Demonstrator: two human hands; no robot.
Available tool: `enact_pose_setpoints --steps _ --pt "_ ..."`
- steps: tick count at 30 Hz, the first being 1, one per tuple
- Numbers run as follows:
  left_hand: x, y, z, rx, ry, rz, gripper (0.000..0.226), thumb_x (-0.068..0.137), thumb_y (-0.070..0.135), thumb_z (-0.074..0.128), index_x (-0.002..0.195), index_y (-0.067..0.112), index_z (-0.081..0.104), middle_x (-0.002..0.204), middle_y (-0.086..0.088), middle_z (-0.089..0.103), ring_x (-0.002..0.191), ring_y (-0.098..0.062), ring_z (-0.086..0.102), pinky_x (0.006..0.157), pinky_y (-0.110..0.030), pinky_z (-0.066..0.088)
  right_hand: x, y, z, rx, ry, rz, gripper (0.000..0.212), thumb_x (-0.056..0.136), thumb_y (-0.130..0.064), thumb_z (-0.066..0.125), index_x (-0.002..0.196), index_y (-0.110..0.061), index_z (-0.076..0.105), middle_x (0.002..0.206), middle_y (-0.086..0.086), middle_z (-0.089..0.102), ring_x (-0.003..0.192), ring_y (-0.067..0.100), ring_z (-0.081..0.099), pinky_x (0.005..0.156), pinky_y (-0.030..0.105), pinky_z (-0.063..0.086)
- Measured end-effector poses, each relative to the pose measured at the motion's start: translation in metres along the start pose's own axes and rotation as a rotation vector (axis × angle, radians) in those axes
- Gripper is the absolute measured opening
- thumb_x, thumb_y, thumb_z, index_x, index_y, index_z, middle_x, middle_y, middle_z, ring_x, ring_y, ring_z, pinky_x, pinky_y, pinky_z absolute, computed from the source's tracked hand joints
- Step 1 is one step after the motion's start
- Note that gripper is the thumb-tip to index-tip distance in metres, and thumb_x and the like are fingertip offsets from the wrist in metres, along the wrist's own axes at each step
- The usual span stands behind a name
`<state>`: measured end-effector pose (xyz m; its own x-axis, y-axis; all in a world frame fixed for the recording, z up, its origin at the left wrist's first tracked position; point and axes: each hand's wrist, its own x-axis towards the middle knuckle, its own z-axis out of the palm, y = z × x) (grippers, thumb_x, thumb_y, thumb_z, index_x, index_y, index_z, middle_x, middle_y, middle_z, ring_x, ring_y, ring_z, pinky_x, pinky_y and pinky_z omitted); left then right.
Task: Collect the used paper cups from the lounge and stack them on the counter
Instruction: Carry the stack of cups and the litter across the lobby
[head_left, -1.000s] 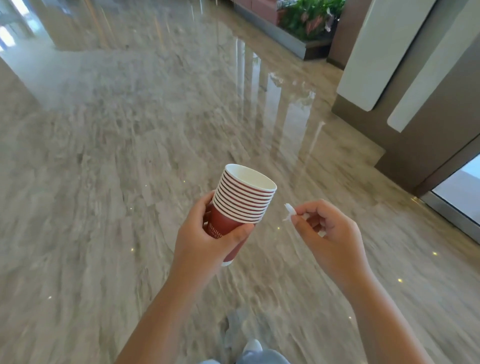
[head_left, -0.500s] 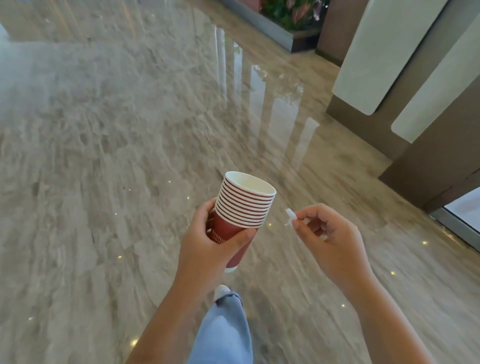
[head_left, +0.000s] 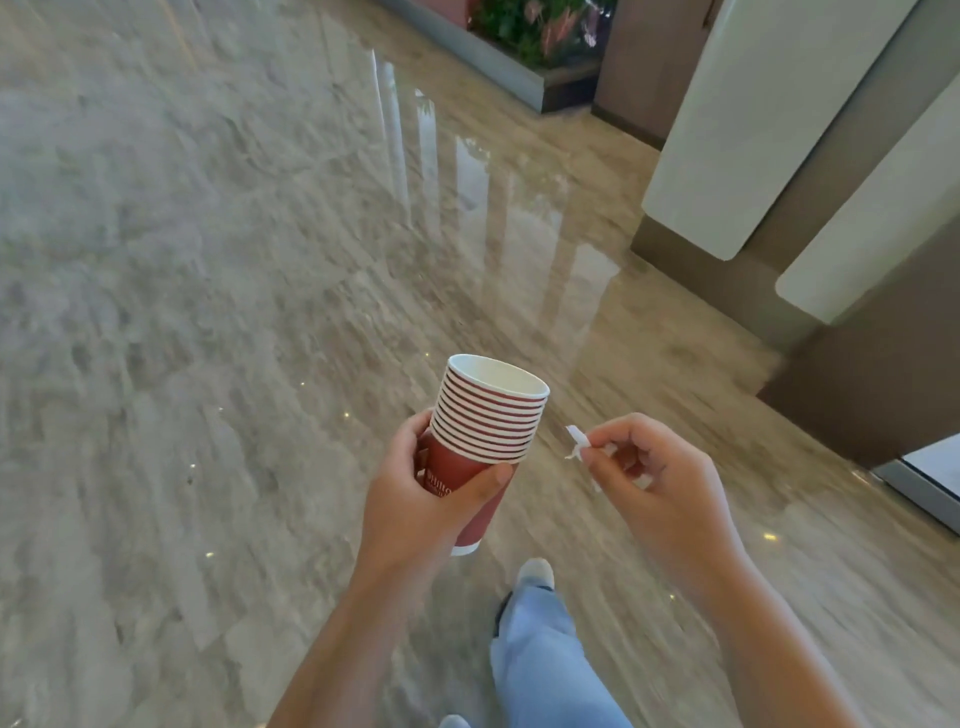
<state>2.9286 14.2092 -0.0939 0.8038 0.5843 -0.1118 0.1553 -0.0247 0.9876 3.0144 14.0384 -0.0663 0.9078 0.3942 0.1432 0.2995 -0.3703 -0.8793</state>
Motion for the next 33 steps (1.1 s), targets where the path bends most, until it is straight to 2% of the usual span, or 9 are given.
enact_pose_setpoints --steps 7,9,12,15,18,21,24,30,33 --pt "0.162 0.023 0.054 0.011 -0.054 0.038 0.071 0.041 0.056 0.079 0.107 0.043 0.055 0.098 0.022 0.068 0.089 0.001 0.065 0.067 -0.019 0.053 0.161 0.042 -0.009 0.027 0.084 0.007 0.022 0.077 -0.004 0.068 0.071 -0.024 0.061 0.067 -0.003 0.059 0.058 0.012 0.05 0.056 0.019 0.04" --pt "0.212 0.037 0.074 0.015 -0.067 0.05 0.068 0.041 0.055 0.079 0.104 0.045 0.055 0.098 0.022 0.068 0.089 0.001 0.066 0.068 -0.021 0.053 0.211 0.048 -0.018 0.036 0.091 0.01 0.02 0.077 -0.006 0.069 0.071 -0.024 0.061 0.067 -0.001 0.06 0.059 0.013 0.051 0.056 0.023 0.041" --pt "0.278 0.06 0.105 0.017 -0.115 0.084 0.065 0.041 0.055 0.079 0.101 0.046 0.056 0.096 0.022 0.068 0.087 0.0 0.066 0.066 -0.02 0.053 0.281 0.054 -0.033 0.026 0.091 -0.007 0.017 0.077 -0.005 0.069 0.072 -0.02 0.062 0.067 -0.003 0.059 0.058 0.007 0.049 0.056 0.019 0.039" --pt "0.339 0.077 0.13 0.028 -0.137 0.126 0.062 0.043 0.055 0.08 0.1 0.051 0.057 0.095 0.023 0.068 0.085 0.002 0.066 0.064 -0.014 0.051 0.347 0.062 -0.047 0.016 0.11 -0.012 0.013 0.077 -0.004 0.069 0.074 -0.015 0.064 0.067 -0.003 0.059 0.058 0.012 0.051 0.056 0.024 0.041" --pt "0.39 0.083 0.145 0.01 -0.132 0.103 0.064 0.041 0.053 0.081 0.101 0.049 0.057 0.095 0.022 0.068 0.085 0.001 0.066 0.066 -0.019 0.053 0.4 0.074 -0.05 0.034 0.125 0.005 0.016 0.077 -0.004 0.068 0.073 -0.019 0.063 0.067 -0.004 0.06 0.058 0.011 0.05 0.056 0.025 0.041" --pt "0.442 0.083 0.155 -0.001 -0.125 0.069 0.068 0.04 0.053 0.08 0.103 0.043 0.057 0.095 0.02 0.069 0.087 -0.002 0.067 0.071 -0.025 0.054 0.451 0.088 -0.042 0.033 0.117 0.024 0.019 0.077 -0.006 0.069 0.072 -0.023 0.063 0.066 -0.006 0.06 0.058 0.01 0.05 0.055 0.02 0.041" --pt "0.5 0.083 0.16 -0.003 -0.137 0.049 0.073 0.041 0.052 0.081 0.108 0.037 0.058 0.096 0.017 0.069 0.088 -0.003 0.067 0.07 -0.024 0.053 0.505 0.101 -0.028 0.03 0.122 0.046 0.021 0.076 -0.005 0.069 0.071 -0.024 0.063 0.064 -0.008 0.06 0.057 0.01 0.052 0.053 0.015 0.04" --pt "0.648 0.085 0.161 -0.006 -0.156 0.032 0.075 0.039 0.052 0.08 0.109 0.037 0.057 0.096 0.018 0.069 0.086 -0.001 0.066 0.067 -0.018 0.052 0.644 0.108 0.013 0.066 0.141 0.054 0.02 0.077 -0.005 0.069 0.07 -0.024 0.063 0.067 -0.004 0.062 0.058 0.021 0.053 0.054 0.03 0.041" --pt "0.725 0.099 0.154 -0.018 -0.165 0.035 0.075 0.04 0.053 0.08 0.109 0.039 0.057 0.096 0.018 0.069 0.088 -0.001 0.066 0.07 -0.021 0.052 0.724 0.092 0.031 0.038 0.12 0.034 0.016 0.078 -0.009 0.069 0.072 -0.022 0.063 0.069 -0.002 0.063 0.06 0.024 0.054 0.057 0.034 0.043"
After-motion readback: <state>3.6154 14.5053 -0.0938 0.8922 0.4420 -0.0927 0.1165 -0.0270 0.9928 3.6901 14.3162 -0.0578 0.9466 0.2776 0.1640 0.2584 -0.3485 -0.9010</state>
